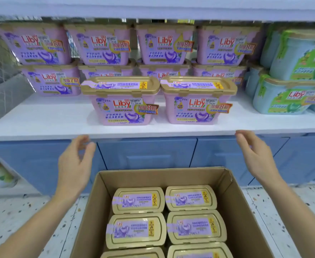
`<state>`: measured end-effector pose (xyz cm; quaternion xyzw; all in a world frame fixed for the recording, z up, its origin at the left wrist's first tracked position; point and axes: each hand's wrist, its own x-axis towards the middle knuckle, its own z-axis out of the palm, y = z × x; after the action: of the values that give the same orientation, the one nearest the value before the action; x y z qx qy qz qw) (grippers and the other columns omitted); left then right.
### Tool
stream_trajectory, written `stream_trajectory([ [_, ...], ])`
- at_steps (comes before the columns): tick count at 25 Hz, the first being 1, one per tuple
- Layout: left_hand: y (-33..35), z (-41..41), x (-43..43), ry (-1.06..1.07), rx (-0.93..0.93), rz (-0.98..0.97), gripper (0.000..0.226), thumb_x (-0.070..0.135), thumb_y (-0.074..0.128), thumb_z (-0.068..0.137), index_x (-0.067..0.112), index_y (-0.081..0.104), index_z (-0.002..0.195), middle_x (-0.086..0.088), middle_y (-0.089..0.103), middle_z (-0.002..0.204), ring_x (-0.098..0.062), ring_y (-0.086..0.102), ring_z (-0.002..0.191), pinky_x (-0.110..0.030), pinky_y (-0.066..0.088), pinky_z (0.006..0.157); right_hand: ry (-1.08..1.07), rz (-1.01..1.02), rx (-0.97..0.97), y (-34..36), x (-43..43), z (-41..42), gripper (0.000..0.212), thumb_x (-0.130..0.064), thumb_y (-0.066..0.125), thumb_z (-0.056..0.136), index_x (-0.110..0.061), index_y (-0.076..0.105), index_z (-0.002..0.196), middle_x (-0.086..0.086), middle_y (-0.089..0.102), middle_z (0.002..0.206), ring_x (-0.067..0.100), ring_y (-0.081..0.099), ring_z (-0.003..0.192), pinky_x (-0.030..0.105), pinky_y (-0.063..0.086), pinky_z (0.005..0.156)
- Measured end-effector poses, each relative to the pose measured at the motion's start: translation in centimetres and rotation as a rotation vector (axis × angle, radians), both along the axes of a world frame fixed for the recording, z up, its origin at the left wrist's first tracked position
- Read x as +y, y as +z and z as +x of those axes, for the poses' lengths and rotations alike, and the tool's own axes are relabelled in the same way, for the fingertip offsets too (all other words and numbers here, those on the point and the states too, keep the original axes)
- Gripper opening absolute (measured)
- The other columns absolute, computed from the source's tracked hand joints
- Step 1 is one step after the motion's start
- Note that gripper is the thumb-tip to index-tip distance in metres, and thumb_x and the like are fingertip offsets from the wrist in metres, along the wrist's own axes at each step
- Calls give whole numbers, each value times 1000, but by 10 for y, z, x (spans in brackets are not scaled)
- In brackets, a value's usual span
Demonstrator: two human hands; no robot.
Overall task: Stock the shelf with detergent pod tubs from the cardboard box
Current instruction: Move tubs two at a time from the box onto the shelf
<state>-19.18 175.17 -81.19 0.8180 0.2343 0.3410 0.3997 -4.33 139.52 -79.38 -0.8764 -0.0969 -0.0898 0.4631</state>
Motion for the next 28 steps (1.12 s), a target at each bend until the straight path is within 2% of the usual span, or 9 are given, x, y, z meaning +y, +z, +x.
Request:
stream_trajectory([
  [4,-76,-48,-33,-160,239,-32,42,39,47,86,11,59,116,3,63,106,-11,56,97,-21,38,83,2,-117,162,-80,-25,-42,34,-32,43,96,-13,57,122,-1,62,111,19,56,105,32,40,86],
  [7,-127,-74,-47,-259,408,-39,32,51,40,82,35,57,102,17,62,93,-10,60,90,-7,38,74,-11,-271,215,-136,-39,-72,33,-29,45,95,-9,58,119,12,68,111,31,61,105,39,45,87],
  [9,-155,-84,-50,-271,524,-25,41,53,41,85,27,57,111,9,65,101,-18,63,100,-19,43,80,23,-303,295,-160,-40,-90,36,-34,44,93,-12,57,119,11,68,108,28,63,103,37,46,83],
  [11,-175,-85,-49,-195,689,13,45,40,46,91,11,51,126,-7,63,118,-27,58,113,-35,41,87,55,-315,395,-175,-36,-97,40,-42,41,91,-16,55,118,9,67,105,25,62,100,32,44,75],
  [14,-194,-80,-49,-128,848,7,47,35,47,92,5,45,128,-16,58,125,-35,53,115,-40,40,87,60,-432,507,-195,-29,-87,42,-33,44,95,-6,48,126,16,63,116,34,58,108,36,42,77],
  [18,-218,-73,-45,-32,942,-138,43,35,49,90,-2,48,113,-23,61,114,-41,54,110,-42,41,84,23,-511,627,-219,-32,-71,55,-36,45,94,-1,35,135,22,58,125,39,54,115,43,45,90],
  [22,-232,-75,-44,-14,1016,-282,43,43,44,91,0,50,91,-20,62,101,-40,57,102,-39,42,79,1,-437,793,-236,-34,-73,44,-35,45,94,2,43,120,23,60,119,40,57,109,39,44,81],
  [24,-233,-76,-45,-23,992,-331,40,42,43,92,6,48,77,-15,59,91,-38,57,96,-37,41,75,-2,-398,797,-238,-35,-74,42,-34,45,95,2,46,117,21,61,118,38,57,109,40,44,84],
  [28,-229,-76,-48,-25,904,-372,36,34,45,93,3,52,77,-11,58,83,-30,56,84,-33,38,71,-20,-366,725,-240,-36,-77,40,-33,44,95,4,53,107,21,65,109,37,60,101,44,48,86],
])
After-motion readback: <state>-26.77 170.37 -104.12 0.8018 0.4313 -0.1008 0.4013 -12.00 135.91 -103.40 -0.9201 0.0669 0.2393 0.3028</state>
